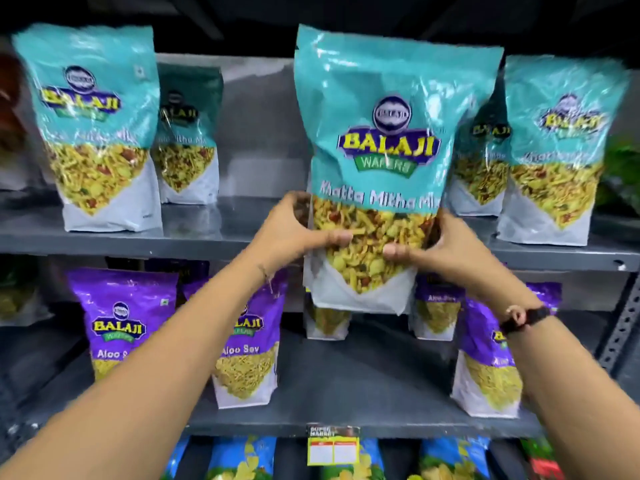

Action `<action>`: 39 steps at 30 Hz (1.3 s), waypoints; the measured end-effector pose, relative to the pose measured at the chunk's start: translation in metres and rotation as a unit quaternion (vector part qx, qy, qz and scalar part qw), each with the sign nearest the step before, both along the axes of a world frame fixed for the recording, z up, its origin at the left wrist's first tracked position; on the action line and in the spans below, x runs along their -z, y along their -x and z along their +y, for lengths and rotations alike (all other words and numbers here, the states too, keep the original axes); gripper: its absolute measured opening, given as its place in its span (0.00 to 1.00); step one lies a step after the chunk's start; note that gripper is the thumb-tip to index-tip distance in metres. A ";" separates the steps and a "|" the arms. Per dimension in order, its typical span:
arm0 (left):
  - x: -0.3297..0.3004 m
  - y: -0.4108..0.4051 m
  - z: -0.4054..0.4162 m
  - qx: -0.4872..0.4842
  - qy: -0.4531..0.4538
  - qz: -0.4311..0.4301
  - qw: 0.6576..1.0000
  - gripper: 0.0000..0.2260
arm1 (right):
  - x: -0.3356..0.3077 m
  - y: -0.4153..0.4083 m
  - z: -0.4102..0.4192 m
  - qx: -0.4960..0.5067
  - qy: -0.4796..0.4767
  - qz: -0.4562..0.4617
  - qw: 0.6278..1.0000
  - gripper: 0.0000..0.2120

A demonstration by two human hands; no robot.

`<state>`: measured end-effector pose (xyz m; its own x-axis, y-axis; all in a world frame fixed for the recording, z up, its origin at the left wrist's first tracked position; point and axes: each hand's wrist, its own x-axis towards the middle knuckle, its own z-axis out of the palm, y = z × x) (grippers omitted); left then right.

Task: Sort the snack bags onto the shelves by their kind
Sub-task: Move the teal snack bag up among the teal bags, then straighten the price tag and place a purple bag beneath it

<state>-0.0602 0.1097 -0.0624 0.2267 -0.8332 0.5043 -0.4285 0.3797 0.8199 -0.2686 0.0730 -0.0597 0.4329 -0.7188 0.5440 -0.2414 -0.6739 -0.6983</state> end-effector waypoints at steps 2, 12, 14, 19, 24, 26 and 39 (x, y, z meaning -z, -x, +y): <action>-0.024 -0.004 -0.014 0.003 0.020 0.023 1.000 0.28 | -0.024 -0.005 -0.015 0.010 0.009 -0.015 1.000 0.37; -0.053 -0.024 -0.070 -0.019 0.023 0.037 0.999 0.28 | -0.051 -0.047 -0.092 0.030 0.014 -0.014 0.999 0.33; -0.044 -0.029 -0.080 -0.013 0.003 0.044 0.999 0.28 | -0.043 -0.054 -0.102 0.030 -0.001 -0.001 1.000 0.33; -0.033 -0.035 -0.096 -0.009 -0.002 0.049 0.999 0.28 | -0.033 -0.061 -0.118 0.011 -0.028 -0.006 1.000 0.31; -0.031 -0.040 -0.103 0.003 -0.007 0.040 0.999 0.29 | -0.031 -0.066 -0.121 0.010 -0.041 -0.007 0.999 0.30; -0.029 -0.041 -0.104 0.006 -0.011 0.032 0.999 0.28 | -0.030 -0.067 -0.116 0.011 -0.044 -0.019 0.999 0.29; 0.093 -0.081 -0.009 -0.305 0.270 -0.043 0.912 0.10 | 0.122 -0.097 -0.021 0.077 0.356 -0.091 0.927 0.11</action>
<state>0.0212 0.1006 -0.1559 0.5060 -0.1901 0.8413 -0.7490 0.3868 0.5379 -0.1713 0.0522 -0.1816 0.2094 -0.1961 0.9580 -0.2959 -0.9465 -0.1290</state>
